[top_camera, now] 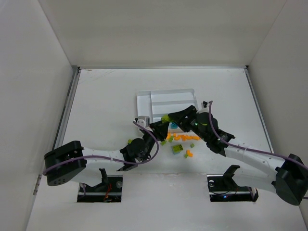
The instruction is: Sort the legos into containers by color
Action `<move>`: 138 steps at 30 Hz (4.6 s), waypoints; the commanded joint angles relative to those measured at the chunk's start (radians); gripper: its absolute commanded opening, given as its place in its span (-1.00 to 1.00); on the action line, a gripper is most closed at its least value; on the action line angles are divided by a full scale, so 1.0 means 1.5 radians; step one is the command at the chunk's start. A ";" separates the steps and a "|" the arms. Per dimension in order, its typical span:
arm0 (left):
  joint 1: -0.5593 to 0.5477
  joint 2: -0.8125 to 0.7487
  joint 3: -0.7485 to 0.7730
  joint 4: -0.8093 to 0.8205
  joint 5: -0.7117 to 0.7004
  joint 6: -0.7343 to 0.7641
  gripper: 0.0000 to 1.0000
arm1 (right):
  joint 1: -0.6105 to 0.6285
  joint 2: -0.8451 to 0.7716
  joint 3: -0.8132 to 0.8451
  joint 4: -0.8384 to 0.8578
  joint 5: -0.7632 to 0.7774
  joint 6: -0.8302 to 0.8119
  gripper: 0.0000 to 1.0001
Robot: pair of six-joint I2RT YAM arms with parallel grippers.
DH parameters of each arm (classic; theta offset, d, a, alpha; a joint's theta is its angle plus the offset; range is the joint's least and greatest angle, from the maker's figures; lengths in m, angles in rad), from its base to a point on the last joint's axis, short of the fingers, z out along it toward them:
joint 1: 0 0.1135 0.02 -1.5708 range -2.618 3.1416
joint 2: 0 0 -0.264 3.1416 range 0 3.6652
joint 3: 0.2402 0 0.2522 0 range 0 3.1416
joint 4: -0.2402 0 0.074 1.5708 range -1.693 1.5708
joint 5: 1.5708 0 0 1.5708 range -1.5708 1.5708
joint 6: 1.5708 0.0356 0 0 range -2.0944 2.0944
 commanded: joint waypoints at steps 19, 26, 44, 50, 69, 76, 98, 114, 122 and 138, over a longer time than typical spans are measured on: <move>0.005 0.003 0.011 0.035 0.014 -0.041 -0.78 | 0.005 0.025 0.018 0.050 -0.024 0.046 0.13; 0.000 0.016 0.009 0.040 0.012 -0.038 -0.78 | 0.006 0.023 0.019 0.057 -0.017 0.060 -0.25; 0.012 -0.117 -0.019 0.012 0.014 -0.020 -0.81 | -0.031 0.010 -0.015 0.059 0.003 0.056 -0.53; 0.028 -0.135 -0.021 -0.020 0.016 -0.023 -0.78 | -0.063 0.036 0.006 0.051 -0.008 0.016 -0.52; 0.209 -0.023 0.068 -0.184 0.158 -0.119 -0.69 | -0.170 0.406 0.218 0.088 -0.086 -0.124 -0.50; 0.245 0.037 0.109 -0.195 0.202 -0.141 -0.69 | -0.185 0.453 0.241 0.110 -0.098 -0.125 -0.43; 0.293 0.194 0.201 -0.202 0.273 -0.202 -0.69 | -0.214 0.418 0.220 0.112 -0.076 -0.141 0.44; 0.338 0.294 0.261 -0.261 0.285 -0.246 -0.48 | -0.155 0.068 -0.021 0.015 0.047 -0.225 -0.11; 0.333 0.294 0.264 -0.262 0.279 -0.230 0.14 | -0.002 -0.023 -0.008 -0.203 0.132 -0.295 0.40; 0.291 0.101 0.135 -0.292 0.264 -0.193 0.15 | 0.247 0.068 0.099 -0.481 0.218 -0.274 0.79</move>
